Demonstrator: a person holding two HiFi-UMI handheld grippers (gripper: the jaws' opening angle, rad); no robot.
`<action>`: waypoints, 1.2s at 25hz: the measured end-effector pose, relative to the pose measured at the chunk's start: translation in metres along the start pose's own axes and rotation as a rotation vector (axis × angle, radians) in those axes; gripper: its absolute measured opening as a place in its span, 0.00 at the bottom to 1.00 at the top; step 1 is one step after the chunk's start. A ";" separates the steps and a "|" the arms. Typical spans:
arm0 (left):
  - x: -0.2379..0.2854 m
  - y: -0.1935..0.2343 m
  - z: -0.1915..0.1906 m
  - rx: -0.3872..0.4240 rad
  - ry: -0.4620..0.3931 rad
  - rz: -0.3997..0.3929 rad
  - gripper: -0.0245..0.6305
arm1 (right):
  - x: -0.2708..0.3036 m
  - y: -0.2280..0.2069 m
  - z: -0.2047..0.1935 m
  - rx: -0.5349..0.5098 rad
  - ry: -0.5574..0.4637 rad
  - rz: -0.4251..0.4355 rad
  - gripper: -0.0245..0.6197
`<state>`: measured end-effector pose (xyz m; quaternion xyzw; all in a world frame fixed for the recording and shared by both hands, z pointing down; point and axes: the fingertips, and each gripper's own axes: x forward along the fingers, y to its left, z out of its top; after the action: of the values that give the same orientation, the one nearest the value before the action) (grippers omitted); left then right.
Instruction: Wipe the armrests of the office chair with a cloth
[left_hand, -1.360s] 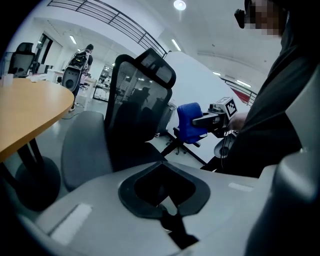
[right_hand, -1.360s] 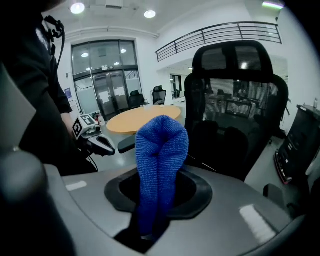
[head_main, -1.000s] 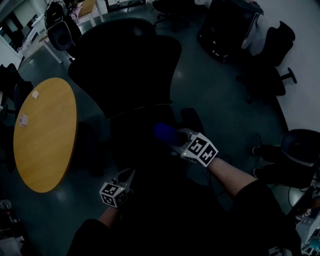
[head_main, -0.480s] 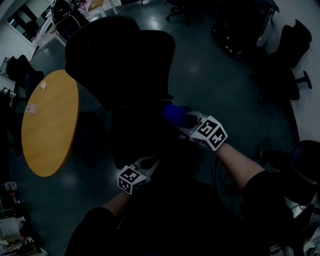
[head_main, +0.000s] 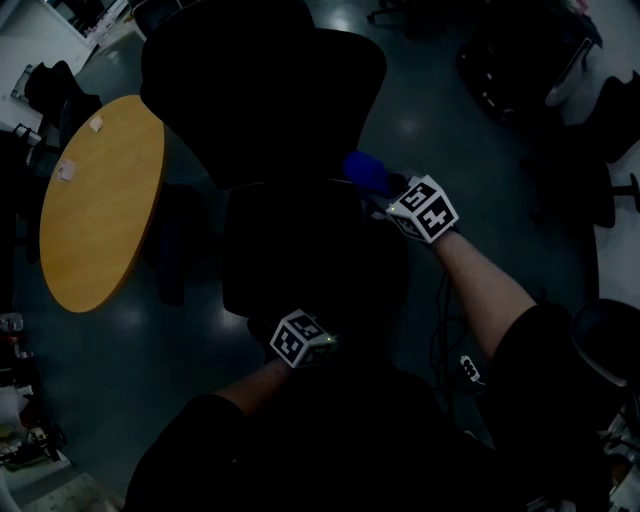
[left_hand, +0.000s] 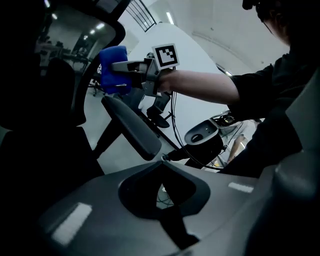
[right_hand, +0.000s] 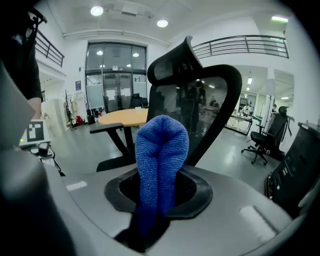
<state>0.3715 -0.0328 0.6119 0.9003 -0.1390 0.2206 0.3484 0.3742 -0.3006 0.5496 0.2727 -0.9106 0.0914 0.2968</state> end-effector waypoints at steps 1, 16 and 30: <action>0.005 -0.001 -0.001 -0.019 0.001 -0.012 0.06 | 0.007 0.000 -0.006 -0.021 0.028 0.005 0.21; 0.027 0.014 -0.009 -0.145 0.016 -0.031 0.06 | 0.013 0.114 -0.058 -0.119 0.105 0.240 0.21; 0.023 0.010 -0.010 -0.153 -0.023 -0.044 0.06 | -0.033 0.207 -0.092 -0.102 0.099 0.352 0.21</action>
<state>0.3842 -0.0353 0.6356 0.8764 -0.1395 0.1914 0.4194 0.3271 -0.0828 0.6032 0.0891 -0.9320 0.1090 0.3340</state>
